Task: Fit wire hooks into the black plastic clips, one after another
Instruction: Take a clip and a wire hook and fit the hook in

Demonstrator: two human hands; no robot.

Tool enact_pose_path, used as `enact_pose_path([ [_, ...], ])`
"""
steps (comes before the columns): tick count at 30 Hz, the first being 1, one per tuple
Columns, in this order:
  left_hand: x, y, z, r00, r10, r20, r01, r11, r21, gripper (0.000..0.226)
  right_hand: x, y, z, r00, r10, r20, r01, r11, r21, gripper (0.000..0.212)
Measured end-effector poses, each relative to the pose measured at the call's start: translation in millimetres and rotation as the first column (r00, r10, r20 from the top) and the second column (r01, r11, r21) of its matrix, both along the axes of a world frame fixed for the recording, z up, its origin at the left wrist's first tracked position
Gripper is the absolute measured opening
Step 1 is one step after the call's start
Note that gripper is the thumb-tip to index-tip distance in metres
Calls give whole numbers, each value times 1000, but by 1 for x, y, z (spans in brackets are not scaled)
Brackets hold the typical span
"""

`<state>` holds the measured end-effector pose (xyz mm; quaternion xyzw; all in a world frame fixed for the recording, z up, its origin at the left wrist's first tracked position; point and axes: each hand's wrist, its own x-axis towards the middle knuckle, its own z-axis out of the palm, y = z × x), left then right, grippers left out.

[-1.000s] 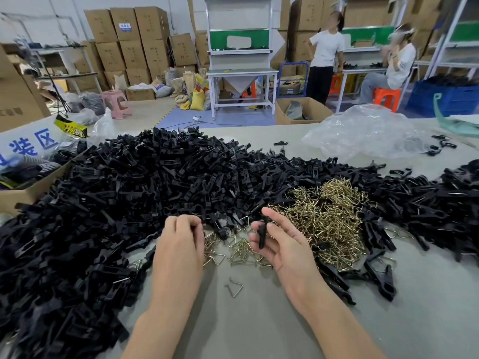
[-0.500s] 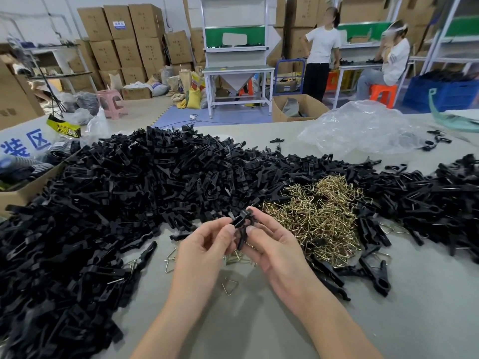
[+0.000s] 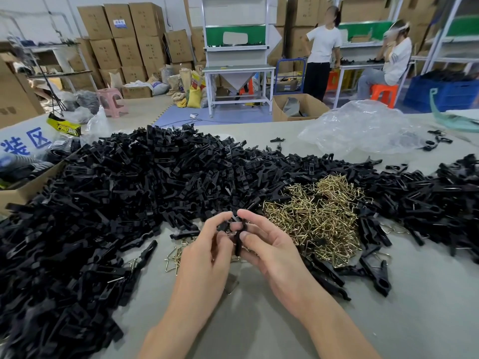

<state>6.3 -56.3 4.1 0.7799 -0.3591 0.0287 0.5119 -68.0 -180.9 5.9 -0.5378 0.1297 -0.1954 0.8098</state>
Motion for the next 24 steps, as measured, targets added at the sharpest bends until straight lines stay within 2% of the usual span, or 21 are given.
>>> enact_pose_path([
  [3,0,-1,-2,1000,-7,-8,7,1000,-8,40,1,0,0,1000,-22,9,22,999,25,40],
  [9,2,-3,-8,997,-41,-71,39,999,-32,52,0,-3,1,999,-30,35,27,997,74,36],
  [18,2,-2,0,989,-54,-141,49,998,-37,31,1,-8,-2,998,-3,65,-1,998,65,37],
  [24,1,-2,1,991,-44,-124,40,999,-36,28,3,-10,-5,996,-9,90,1,996,86,38],
])
